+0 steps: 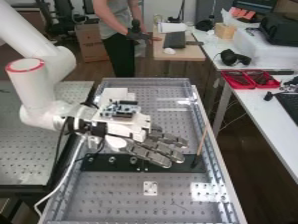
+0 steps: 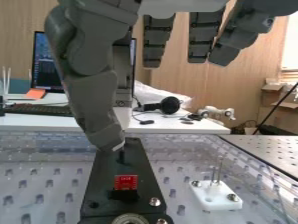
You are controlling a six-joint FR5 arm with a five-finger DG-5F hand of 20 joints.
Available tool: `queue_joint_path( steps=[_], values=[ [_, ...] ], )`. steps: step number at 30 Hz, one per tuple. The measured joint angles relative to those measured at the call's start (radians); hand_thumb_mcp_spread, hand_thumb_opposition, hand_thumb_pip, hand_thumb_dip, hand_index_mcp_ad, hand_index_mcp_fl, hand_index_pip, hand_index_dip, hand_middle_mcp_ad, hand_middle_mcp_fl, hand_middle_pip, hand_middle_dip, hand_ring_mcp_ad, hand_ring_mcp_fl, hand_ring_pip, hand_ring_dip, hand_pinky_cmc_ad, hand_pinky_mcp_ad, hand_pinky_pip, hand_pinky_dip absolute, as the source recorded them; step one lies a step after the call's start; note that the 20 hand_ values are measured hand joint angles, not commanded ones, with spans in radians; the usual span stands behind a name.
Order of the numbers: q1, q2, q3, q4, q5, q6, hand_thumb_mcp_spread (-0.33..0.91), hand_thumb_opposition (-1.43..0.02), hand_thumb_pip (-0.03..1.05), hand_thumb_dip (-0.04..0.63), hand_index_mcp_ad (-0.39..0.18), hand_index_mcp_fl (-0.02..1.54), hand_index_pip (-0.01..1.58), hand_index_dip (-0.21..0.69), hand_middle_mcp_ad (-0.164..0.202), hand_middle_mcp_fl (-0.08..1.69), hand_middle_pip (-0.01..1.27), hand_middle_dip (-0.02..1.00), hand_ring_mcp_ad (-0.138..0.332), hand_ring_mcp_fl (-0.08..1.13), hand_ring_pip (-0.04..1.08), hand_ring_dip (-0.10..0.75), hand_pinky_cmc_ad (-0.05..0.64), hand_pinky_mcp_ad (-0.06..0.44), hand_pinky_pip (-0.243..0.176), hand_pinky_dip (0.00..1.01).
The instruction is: Grab the pcb board and place it in the clear container
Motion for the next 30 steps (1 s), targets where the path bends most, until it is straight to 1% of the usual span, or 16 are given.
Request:
queue_joint_path(
  steps=[2,5,7,9,12,14,17,20,29,30],
  values=[
    [-0.003,-0.008,0.007,-0.009,-0.013,-0.003,0.74,-0.82,0.43,0.222,-0.22,0.33,1.56,0.157,-0.03,0.04,0.13,0.14,0.166,0.04,0.08,0.051,0.304,0.141,-0.065,0.19],
    [-0.01,-0.017,0.016,-0.018,-0.025,-0.002,0.73,-0.82,0.43,0.222,-0.222,0.33,1.56,0.155,-0.03,0.04,0.13,0.14,0.166,0.05,0.09,0.058,0.309,0.141,-0.063,0.19],
    [-0.013,-0.02,0.018,-0.021,-0.028,0.001,0.74,-0.83,0.43,0.222,-0.22,0.31,1.56,0.155,-0.03,0.04,0.13,0.14,0.166,0.05,0.09,0.058,0.307,0.145,-0.063,0.19],
    [-0.015,-0.021,0.02,-0.022,-0.028,0.002,0.75,-0.83,0.43,0.222,-0.23,0.28,1.56,0.155,-0.031,0.04,0.13,0.14,0.166,0.05,0.09,0.058,0.307,0.145,-0.063,0.19],
    [-0.018,-0.027,0.021,-0.024,-0.026,0.006,0.72,-0.83,0.43,0.222,-0.232,0.25,1.52,0.161,-0.031,0.04,0.13,0.15,0.166,0.05,0.09,0.058,0.307,0.145,-0.059,0.2],
    [-0.02,-0.029,0.021,-0.025,-0.024,0.008,0.69,-0.84,0.43,0.222,-0.23,0.24,1.53,0.155,-0.028,0.04,0.13,0.15,0.166,0.05,0.09,0.058,0.307,0.145,-0.059,0.2],
    [-0.021,-0.031,0.022,-0.026,-0.024,0.011,0.66,-0.84,0.43,0.222,-0.23,0.23,1.52,0.127,-0.031,0.04,0.13,0.15,0.166,0.05,0.09,0.058,0.307,0.145,-0.059,0.2],
    [-0.021,-0.035,0.022,-0.026,-0.022,0.015,0.66,-0.84,0.43,0.237,-0.223,0.22,1.51,0.124,-0.03,0.04,0.13,0.15,0.164,0.05,0.09,0.058,0.307,0.145,-0.059,0.2],
    [-0.026,-0.05,0.038,-0.034,-0.026,0.019,0.66,-0.83,0.45,0.236,-0.223,0.23,1.52,0.126,-0.033,0.04,0.14,0.15,0.164,0.05,0.09,0.058,0.311,0.141,-0.059,0.2],
    [-0.027,-0.051,0.04,-0.035,-0.026,0.021,0.66,-0.83,0.45,0.236,-0.223,0.24,1.54,0.122,-0.03,0.04,0.14,0.15,0.164,0.05,0.09,0.056,0.311,0.141,-0.059,0.2]
  ],
)
